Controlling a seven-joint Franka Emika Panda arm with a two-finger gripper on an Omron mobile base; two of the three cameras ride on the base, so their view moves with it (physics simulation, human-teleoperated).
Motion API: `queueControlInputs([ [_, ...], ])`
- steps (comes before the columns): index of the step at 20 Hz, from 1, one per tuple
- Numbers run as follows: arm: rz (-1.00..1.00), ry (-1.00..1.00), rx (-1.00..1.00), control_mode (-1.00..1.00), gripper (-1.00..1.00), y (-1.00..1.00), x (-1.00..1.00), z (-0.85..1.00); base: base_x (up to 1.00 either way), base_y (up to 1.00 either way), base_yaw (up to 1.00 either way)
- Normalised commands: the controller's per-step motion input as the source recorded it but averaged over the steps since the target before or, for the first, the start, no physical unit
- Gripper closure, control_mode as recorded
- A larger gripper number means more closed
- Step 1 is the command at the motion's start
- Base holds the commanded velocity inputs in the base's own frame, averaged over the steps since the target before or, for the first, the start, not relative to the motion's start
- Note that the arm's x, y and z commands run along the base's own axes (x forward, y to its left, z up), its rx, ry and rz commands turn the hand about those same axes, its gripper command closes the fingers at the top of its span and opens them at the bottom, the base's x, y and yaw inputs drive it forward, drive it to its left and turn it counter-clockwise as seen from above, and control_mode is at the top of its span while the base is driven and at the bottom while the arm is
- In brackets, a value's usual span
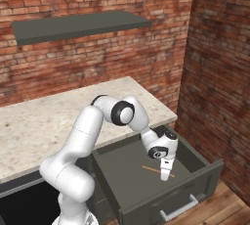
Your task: Take a straw from the drawer in front and place it inside the glass cup on the dining counter.
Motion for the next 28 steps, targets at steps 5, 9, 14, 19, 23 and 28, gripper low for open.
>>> queueControlInputs([
  [5,-0.10,0.00,0.00,-1.00,1.00,0.00,-0.12,-0.16,0.00,0.00,0.00],
  [9,-0.12,-0.02,0.00,-1.00,1.00,0.00,-0.18,-0.01,0.00,0.00,0.00],
  [14,-0.07,-0.09,0.00,-1.00,1.00,0.00,-0.32,0.10,0.00,0.00,0.00],
  [19,0.00,-0.12,0.00,-1.00,1.00,0.02,-0.53,0.90,0.00,0.00,0.00],
  [23,0.00,-0.03,-0.06,-1.00,1.00,0.17,-0.61,1.00,0.00,0.00,0.00],
  [28,0.00,-0.01,-0.10,-1.00,1.00,0.21,-0.55,1.00,0.00,0.00,0.00],
])
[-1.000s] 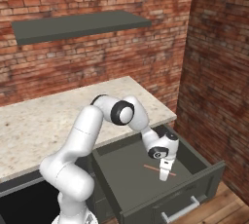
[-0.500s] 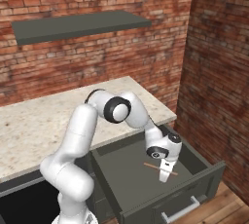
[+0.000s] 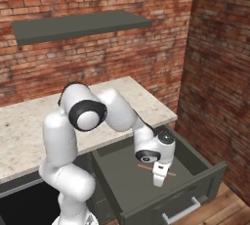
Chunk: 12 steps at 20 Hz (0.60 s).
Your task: Take a straw from the drawer in front and place it inside the glass cup on the dining counter.
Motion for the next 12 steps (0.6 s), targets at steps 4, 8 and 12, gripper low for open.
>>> queueControlInputs([
  [4,0.00,0.00,-0.06,-1.00,1.00,0.04,-0.35,1.00,0.00,0.00,0.00],
  [8,-0.04,0.00,-0.01,-1.00,1.00,0.02,-0.11,1.00,0.00,0.00,0.00],
  [12,-0.05,0.00,0.00,-1.00,1.00,0.00,0.00,1.00,0.00,0.00,0.00],
])
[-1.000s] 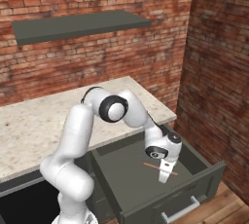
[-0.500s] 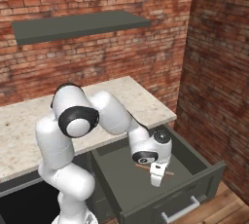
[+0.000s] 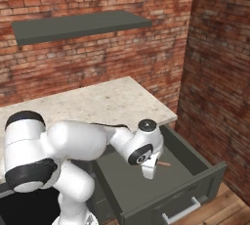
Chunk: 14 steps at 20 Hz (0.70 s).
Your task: Take a straw from the drawer in front and place it inside the glass cup on the dining counter.
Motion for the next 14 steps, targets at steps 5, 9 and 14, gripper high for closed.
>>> queueControlInputs([
  [5,0.00,0.00,0.02,-1.00,1.00,0.00,-0.13,1.00,0.00,0.00,0.00],
  [9,0.00,0.00,0.15,-1.00,1.00,-0.07,-0.08,0.98,0.00,0.00,0.00],
  [14,0.00,0.03,0.16,-1.00,1.00,-0.05,0.00,0.81,0.00,0.00,0.00],
])
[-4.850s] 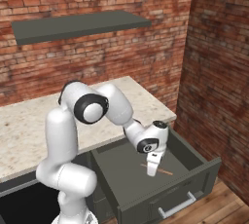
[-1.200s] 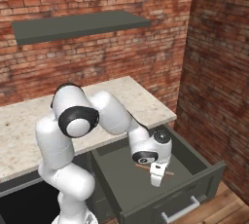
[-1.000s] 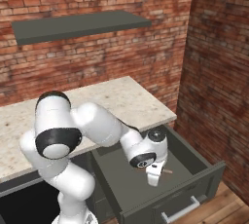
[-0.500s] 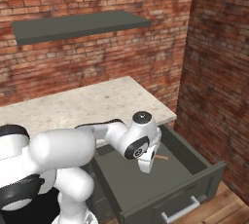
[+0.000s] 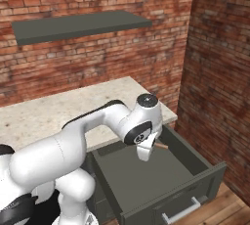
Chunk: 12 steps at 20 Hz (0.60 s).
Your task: Take a straw from the drawer in front and place it inside the glass cup on the dining counter.
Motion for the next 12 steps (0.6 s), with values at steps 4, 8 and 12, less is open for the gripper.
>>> queueControlInputs([
  [4,0.00,0.08,0.06,-1.00,1.00,0.00,0.00,0.26,0.00,0.00,0.00],
  [8,0.00,0.00,0.00,1.00,1.00,0.00,0.00,0.00,-0.01,0.01,0.00],
  [12,0.00,0.00,0.00,1.00,1.00,0.00,0.00,0.00,-0.49,0.07,0.03],
])
